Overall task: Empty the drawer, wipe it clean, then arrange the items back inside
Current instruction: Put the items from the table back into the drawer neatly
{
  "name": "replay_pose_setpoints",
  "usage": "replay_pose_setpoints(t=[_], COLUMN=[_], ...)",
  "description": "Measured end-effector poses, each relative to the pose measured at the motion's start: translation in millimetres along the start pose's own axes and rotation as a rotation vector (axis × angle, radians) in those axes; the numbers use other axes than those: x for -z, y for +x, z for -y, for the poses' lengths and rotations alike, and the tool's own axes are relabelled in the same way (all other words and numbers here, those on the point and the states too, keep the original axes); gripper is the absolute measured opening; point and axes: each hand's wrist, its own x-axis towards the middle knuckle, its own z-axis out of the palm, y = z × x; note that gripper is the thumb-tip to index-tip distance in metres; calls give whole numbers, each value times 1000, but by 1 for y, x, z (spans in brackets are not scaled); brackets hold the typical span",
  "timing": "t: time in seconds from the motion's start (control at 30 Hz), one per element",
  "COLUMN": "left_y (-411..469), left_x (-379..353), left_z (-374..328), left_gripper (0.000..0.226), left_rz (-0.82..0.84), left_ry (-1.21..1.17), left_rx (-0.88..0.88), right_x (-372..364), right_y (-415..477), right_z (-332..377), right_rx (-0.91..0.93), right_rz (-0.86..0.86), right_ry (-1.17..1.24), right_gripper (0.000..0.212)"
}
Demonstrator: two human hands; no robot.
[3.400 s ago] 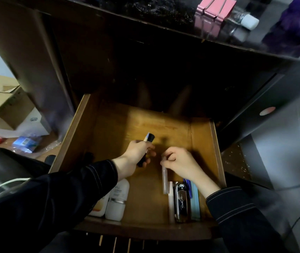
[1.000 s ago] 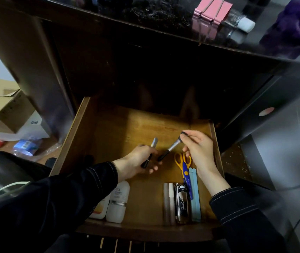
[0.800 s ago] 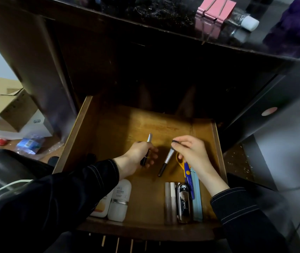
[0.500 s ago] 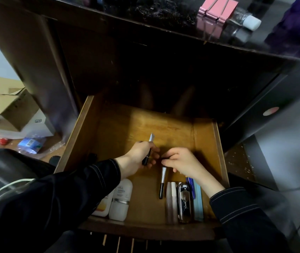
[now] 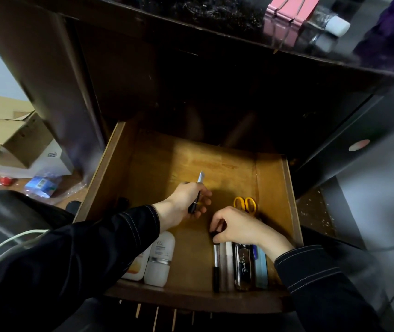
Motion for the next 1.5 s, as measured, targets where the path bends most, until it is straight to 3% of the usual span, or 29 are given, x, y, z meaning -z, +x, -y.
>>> replay_pose_setpoints(t=[0.3,0.4,0.47,0.53,0.63,0.9,0.97,1.07,1.17,1.33,1.5], left_y=[4,6,6,3,0,0,-3,-2,2,3,5], left_x=[2,2,3,3,2,4,4,9,18,15,12], left_z=[2,-1,-3,-6,-6,-2,-5,-14,-23,-18,-14], left_gripper=[26,10,13,18,18,12,13,18,17,16,10], left_rz=[-21,-33,21,156,316,442,418,237,84,129,151], left_ry=[-2,-45,-64,-30,27,64,77,27,-114,-122,-39], left_rx=[-2,13,4,-26,-67,-43,-36,-102,-240,-338,-337], right_x=[5,20,30,35,35,36,36,37,38,35,33], right_y=[-4,-4,-6,-9,-12,-13,-12,-13,-16,-15,-14], right_z=[4,3,1,-1,3,11,11,8,8,16,14], right_rx=[-31,-41,-24,-19,23,43,6,-53,-66,22,9], right_rz=[-12,-398,-655,-742,-681,-640,-644,-620,-458,-250,-204], right_ry=[29,183,348,468,613,749,772,890,944,852,787], right_gripper=[26,9,10,14,24,20,17,13,9,14,16])
